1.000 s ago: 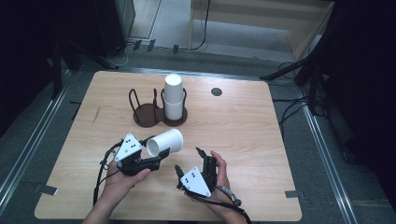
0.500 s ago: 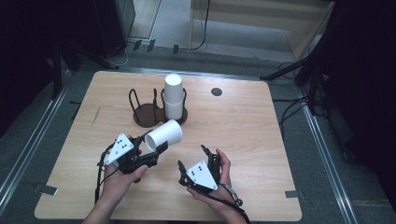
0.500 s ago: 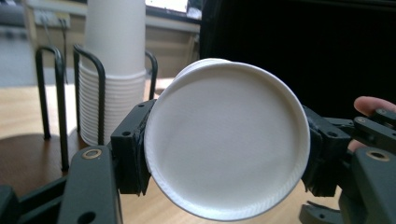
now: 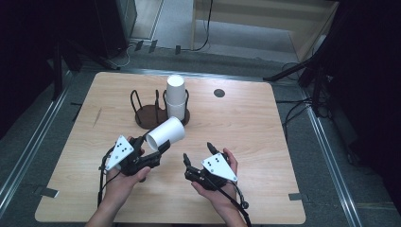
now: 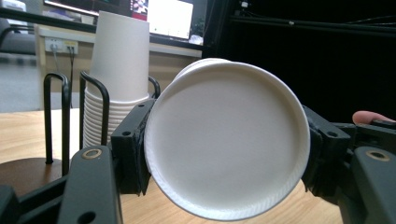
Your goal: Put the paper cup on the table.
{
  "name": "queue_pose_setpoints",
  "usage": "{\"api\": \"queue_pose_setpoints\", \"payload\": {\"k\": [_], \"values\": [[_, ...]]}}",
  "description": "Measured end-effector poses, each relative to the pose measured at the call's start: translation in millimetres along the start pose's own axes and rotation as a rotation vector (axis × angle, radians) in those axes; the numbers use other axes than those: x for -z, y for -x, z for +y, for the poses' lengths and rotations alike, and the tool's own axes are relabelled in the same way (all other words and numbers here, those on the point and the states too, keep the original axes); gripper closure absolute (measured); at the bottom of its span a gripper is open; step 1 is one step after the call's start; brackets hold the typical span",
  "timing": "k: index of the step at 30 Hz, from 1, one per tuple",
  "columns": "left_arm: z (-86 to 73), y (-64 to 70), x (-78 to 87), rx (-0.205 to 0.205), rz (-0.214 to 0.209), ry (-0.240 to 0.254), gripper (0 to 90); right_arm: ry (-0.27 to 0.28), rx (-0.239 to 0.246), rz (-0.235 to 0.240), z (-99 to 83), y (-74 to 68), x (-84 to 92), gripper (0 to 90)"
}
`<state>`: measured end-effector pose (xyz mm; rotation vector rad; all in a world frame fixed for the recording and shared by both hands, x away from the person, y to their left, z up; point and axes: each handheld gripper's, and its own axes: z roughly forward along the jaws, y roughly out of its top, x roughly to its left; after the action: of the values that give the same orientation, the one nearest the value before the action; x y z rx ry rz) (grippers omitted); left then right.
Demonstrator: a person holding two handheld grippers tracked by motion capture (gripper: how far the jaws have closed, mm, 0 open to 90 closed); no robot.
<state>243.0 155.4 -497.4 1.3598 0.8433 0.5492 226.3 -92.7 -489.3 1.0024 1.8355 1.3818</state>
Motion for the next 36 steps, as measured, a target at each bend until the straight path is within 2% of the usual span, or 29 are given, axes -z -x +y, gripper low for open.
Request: {"api": "queue_pose_setpoints", "payload": {"k": [3,4,5,6,10,13,16,17,18,19,20,23,25,29,31,34,35,36], "values": [[-0.1,0.4,-1.7,-0.003,0.003,0.003,32.1,0.000,-0.019,-0.010,2.2,1.1,0.0,18.5],[-0.9,0.1,-2.9,0.004,0.005,0.002,32.0,0.002,-0.051,-0.019,5.8,3.0,0.7,17.7],[-0.9,0.1,-2.9,0.004,0.005,0.002,32.0,0.002,-0.051,-0.019,5.8,3.0,0.7,17.7],[-1.4,0.1,-3.8,0.022,-0.005,0.015,32.0,0.004,-0.108,-0.022,10.8,5.7,1.5,17.6],[-1.1,3.0,-4.9,0.021,-0.018,0.036,32.0,0.015,-0.223,-0.011,21.7,6.0,4.1,16.8],[-0.8,5.5,-5.0,0.010,-0.027,0.048,32.0,-0.004,-0.292,0.005,25.9,1.9,3.1,12.7],[-1.5,7.3,-6.2,0.009,-0.030,0.048,32.0,-0.007,-0.399,0.034,27.5,-2.4,-0.5,8.8],[-1.5,7.3,-6.2,0.009,-0.030,0.048,32.0,-0.007,-0.399,0.034,27.5,-2.4,-0.5,8.8],[-2.3,8.5,-7.0,0.004,-0.033,0.051,32.0,-0.003,-0.460,0.041,28.5,-4.7,-3.0,6.2],[-2.3,8.5,-7.0,0.004,-0.033,0.051,32.0,-0.003,-0.460,0.041,28.5,-4.7,-3.0,6.2],[-2.6,8.8,-7.2,0.002,-0.035,0.050,32.0,0.010,-0.519,0.049,29.5,-5.9,-4.6,4.1],[-3.4,9.5,-7.5,0.006,-0.040,0.048,32.0,0.016,-0.623,0.057,29.9,-5.5,-6.9,2.7],[-4.4,10.4,-8.1,-0.002,-0.045,0.049,32.0,0.020,-0.730,0.098,28.9,-3.0,-8.3,2.3],[-5.0,13.5,-9.0,-0.007,-0.055,0.051,32.0,0.040,-0.945,0.120,27.5,0.5,-9.0,2.5],[-5.4,15.5,-9.4,-0.011,-0.058,0.053,32.0,0.059,-1.038,0.134,27.1,2.3,-9.2,2.6],[-6.3,17.3,-10.3,-0.013,-0.064,0.051,32.0,0.075,-1.141,0.158,28.6,3.0,-9.8,2.7],[-6.5,17.4,-10.4,-0.018,-0.064,0.048,32.0,0.079,-1.164,0.164,29.2,2.9,-9.9,2.8],[-6.5,17.4,-10.4,-0.018,-0.064,0.048,32.0,0.079,-1.164,0.164,29.2,2.9,-9.9,2.8]]}}
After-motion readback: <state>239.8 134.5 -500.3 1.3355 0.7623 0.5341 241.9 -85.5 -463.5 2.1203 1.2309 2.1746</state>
